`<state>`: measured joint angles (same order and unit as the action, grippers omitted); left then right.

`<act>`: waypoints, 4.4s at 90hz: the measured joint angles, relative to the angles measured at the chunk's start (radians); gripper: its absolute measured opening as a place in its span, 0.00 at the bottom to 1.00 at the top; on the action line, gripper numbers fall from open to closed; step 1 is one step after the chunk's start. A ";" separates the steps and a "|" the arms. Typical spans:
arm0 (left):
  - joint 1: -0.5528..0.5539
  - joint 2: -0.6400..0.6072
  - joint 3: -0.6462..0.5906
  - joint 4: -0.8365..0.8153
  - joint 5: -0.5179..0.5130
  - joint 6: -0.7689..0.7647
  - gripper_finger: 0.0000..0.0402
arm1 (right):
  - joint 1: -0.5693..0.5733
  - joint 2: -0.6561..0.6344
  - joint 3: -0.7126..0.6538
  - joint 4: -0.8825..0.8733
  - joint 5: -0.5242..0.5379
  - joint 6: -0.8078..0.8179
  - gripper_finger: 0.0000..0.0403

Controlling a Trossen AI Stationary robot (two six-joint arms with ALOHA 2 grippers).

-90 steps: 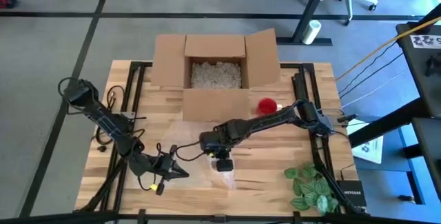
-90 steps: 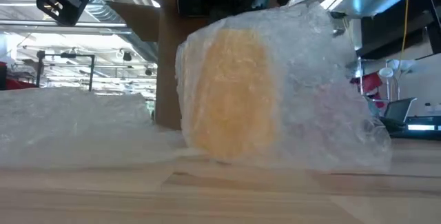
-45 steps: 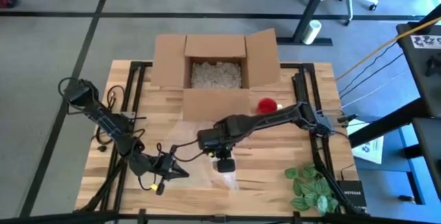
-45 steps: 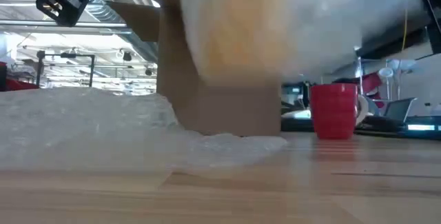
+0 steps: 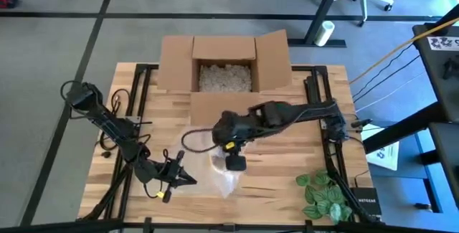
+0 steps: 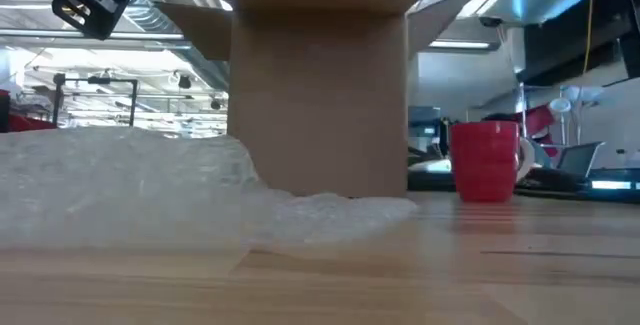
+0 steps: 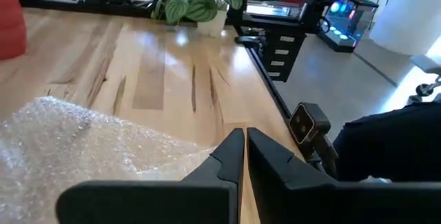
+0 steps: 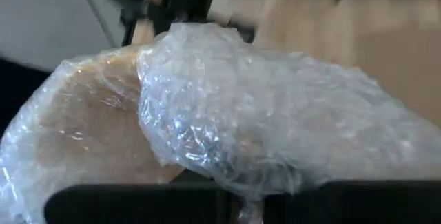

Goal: Wrap mug
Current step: Put the wrapped yellow mug into the box, then wrap the red mug using the bubble wrap

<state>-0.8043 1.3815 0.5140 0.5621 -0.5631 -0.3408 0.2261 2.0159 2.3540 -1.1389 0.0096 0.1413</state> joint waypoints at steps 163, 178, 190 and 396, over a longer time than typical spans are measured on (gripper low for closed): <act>0.334 0.000 0.000 -0.232 0.277 -0.015 0.00 | -0.691 0.268 0.002 -0.221 -0.168 -0.095 0.28; 0.328 0.000 0.000 -0.232 0.294 -0.026 0.00 | -0.690 0.267 0.002 -0.213 -0.252 -0.093 0.38; 0.319 0.000 0.000 -0.232 0.295 -0.042 0.00 | -0.691 0.266 0.002 -0.212 -0.276 -0.071 0.43; 0.180 -0.002 -0.001 -0.121 0.264 0.020 0.00 | 0.425 -0.459 -0.863 0.008 0.058 0.890 0.00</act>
<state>-0.6247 1.3792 0.5133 0.4413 -0.2989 -0.3210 0.6508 1.5570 1.4907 -1.1306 0.0680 1.0315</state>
